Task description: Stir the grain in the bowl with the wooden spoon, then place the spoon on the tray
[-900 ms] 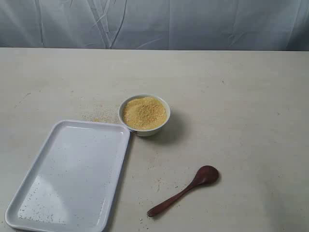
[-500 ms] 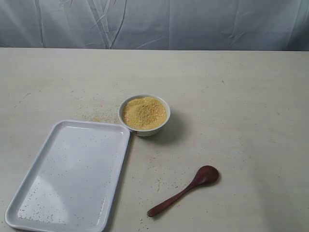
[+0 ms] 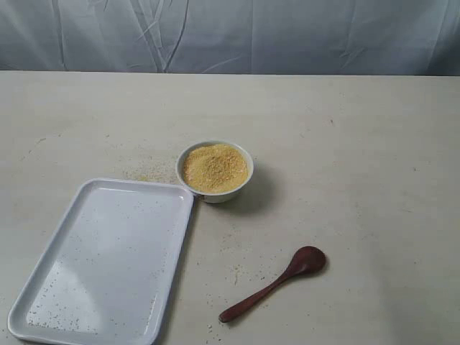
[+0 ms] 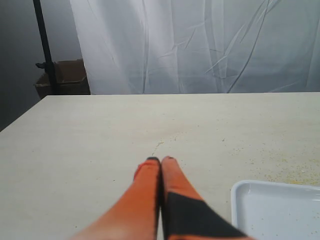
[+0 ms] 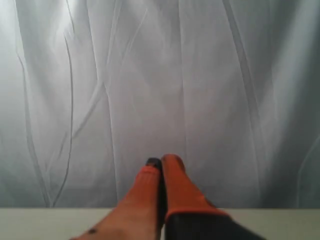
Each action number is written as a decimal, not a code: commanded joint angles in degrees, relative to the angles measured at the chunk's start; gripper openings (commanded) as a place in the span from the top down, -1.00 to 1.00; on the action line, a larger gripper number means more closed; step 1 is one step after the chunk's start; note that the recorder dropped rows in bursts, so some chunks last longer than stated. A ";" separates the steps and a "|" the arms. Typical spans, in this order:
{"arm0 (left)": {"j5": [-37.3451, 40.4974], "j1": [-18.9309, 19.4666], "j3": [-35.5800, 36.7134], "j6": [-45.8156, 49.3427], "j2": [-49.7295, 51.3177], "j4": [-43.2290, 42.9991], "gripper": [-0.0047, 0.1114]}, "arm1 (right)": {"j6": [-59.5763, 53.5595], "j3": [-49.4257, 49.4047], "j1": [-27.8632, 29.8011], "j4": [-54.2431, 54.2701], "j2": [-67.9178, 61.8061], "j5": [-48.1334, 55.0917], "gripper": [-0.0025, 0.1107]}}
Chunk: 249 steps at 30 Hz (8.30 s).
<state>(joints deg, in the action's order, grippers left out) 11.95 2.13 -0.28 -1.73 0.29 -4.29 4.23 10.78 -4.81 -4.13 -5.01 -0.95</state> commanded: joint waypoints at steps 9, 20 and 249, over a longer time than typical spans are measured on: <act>-0.40 0.02 0.28 -0.17 -0.29 0.20 0.91 | -13.85 25.18 -2.25 11.62 -33.51 42.07 0.97; -0.40 0.02 0.28 -0.17 -0.29 0.20 0.91 | -18.97 29.24 -17.86 14.99 -55.39 48.41 0.97; -0.99 0.04 0.28 -0.17 -0.29 0.20 0.91 | -13.32 67.90 -26.63 52.96 -113.43 11.05 0.97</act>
<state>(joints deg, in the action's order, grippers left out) 11.72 2.13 -0.28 -1.73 0.29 -4.29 -8.03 78.47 -31.15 46.31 -118.77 10.02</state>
